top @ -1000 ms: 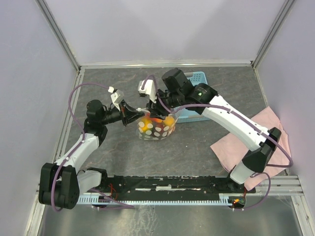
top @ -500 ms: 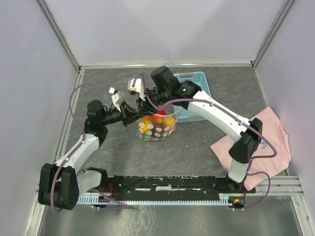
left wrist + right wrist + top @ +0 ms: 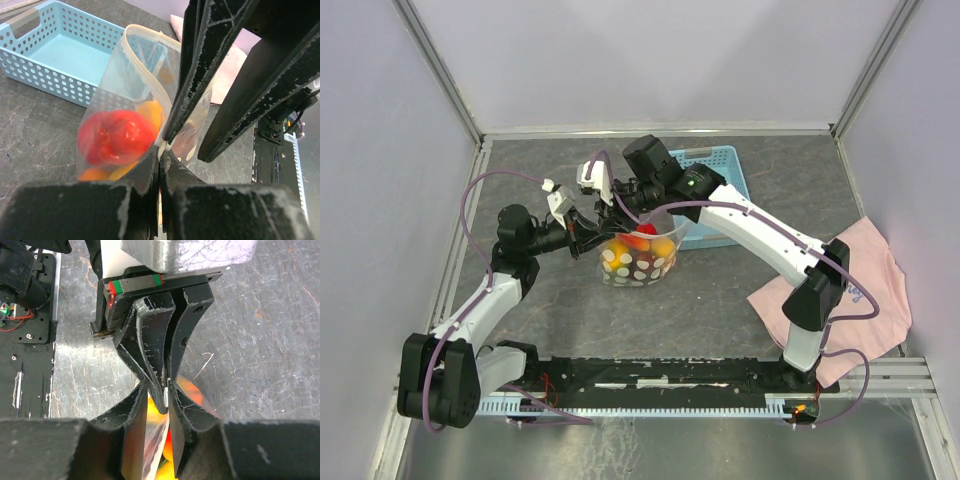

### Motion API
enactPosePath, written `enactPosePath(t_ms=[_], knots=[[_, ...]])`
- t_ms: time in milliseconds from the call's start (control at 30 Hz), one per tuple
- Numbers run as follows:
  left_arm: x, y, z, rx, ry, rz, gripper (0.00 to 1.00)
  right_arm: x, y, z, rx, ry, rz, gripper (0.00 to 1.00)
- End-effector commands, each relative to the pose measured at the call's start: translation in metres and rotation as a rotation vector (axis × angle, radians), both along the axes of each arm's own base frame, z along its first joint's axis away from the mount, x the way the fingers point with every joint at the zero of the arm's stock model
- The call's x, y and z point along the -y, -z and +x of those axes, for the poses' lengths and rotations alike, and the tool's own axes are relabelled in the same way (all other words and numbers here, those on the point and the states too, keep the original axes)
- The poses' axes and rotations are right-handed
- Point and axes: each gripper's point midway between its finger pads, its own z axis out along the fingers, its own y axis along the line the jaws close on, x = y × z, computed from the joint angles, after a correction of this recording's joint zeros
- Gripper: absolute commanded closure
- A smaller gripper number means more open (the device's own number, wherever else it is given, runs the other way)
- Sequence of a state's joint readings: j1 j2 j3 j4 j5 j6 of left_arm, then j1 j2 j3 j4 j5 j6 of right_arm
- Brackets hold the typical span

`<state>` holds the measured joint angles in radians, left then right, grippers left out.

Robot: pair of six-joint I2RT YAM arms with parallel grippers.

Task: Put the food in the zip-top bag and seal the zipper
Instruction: Zip the zipper food storage bag at the center of the board.

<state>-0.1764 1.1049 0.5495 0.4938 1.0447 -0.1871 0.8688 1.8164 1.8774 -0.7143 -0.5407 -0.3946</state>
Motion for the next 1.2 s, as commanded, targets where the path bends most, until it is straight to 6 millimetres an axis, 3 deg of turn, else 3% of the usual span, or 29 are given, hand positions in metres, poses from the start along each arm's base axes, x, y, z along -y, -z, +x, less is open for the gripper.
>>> enactPosePath(t_ms=[0,467,767,1167], knots=[[0.000,-0.013,0.000,0.105,-0.002,0.007,0.97,0.003,-0.004,0.009,0.044,0.025,-0.007,0.69],[-0.001,-0.013,0.002,0.107,-0.014,0.007,0.97,0.008,0.000,0.010,0.040,0.048,-0.011,0.60],[-0.001,-0.013,0.002,0.111,-0.011,0.008,0.97,0.013,-0.016,0.012,0.002,0.061,0.062,0.54],[0.000,-0.013,0.002,0.112,-0.010,0.009,0.97,0.004,-0.020,0.005,-0.061,0.008,0.103,0.59]])
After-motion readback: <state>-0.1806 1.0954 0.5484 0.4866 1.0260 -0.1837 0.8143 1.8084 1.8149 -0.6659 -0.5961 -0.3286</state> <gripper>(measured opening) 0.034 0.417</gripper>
